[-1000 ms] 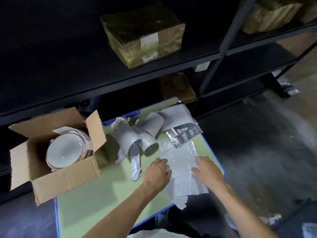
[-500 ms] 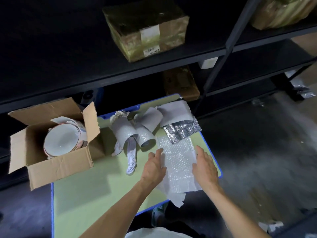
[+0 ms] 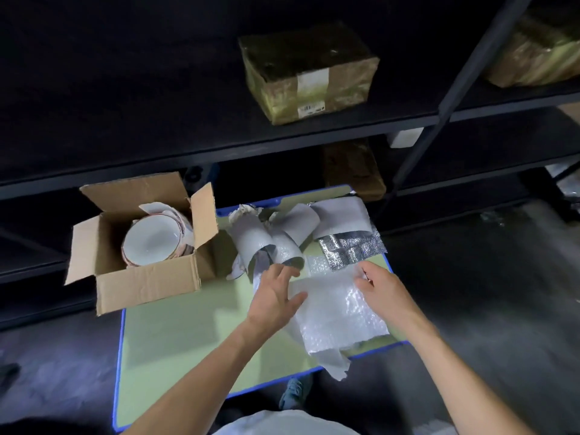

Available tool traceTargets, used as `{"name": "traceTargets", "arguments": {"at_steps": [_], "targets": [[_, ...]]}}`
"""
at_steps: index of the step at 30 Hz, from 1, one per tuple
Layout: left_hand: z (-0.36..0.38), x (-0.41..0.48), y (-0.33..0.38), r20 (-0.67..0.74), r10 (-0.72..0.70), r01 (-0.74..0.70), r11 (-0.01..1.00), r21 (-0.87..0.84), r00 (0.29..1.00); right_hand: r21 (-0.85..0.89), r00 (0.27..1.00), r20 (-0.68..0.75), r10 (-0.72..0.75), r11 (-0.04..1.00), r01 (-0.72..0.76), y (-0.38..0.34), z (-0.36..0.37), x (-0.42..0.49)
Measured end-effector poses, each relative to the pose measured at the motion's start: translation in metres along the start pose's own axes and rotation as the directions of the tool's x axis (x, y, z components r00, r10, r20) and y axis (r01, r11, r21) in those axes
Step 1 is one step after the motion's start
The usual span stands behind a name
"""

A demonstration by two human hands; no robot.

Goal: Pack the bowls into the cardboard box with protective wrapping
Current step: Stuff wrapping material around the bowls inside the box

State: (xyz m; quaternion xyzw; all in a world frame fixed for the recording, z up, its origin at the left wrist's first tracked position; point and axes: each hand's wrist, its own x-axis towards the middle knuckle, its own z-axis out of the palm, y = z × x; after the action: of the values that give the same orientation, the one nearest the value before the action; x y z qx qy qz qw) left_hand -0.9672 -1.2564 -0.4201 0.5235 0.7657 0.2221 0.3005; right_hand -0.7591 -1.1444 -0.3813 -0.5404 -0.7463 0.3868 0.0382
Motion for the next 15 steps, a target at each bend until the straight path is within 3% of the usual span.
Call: {"name": "traceTargets", "arguments": {"at_steps": [4, 8, 12, 15], "targets": [[-0.03, -0.009, 0.003, -0.028, 0.011, -0.012, 0.999, -0.032, 1.0, 0.063, 0.994, 0.032, -0.103, 0.993, 0.101, -0.03, -0.001, 0.002], [-0.063, -0.022, 0.0, -0.141, -0.034, 0.017, 0.993, -0.115, 0.989, 0.135, 0.973, 0.093, -0.209, 0.971, 0.196, -0.06, 0.003, 0.002], [-0.099, -0.033, -0.013, -0.231, -0.071, 0.017, 0.973, -0.23, 0.97, 0.214, 0.946, 0.169, -0.275, 0.948, 0.238, -0.097, 0.006, -0.002], [-0.123, -0.038, -0.027, -0.278, -0.066, 0.004, 0.976, -0.219, 0.958, 0.22, 0.945, 0.174, -0.278, 0.946, 0.238, -0.125, 0.011, -0.004]]}}
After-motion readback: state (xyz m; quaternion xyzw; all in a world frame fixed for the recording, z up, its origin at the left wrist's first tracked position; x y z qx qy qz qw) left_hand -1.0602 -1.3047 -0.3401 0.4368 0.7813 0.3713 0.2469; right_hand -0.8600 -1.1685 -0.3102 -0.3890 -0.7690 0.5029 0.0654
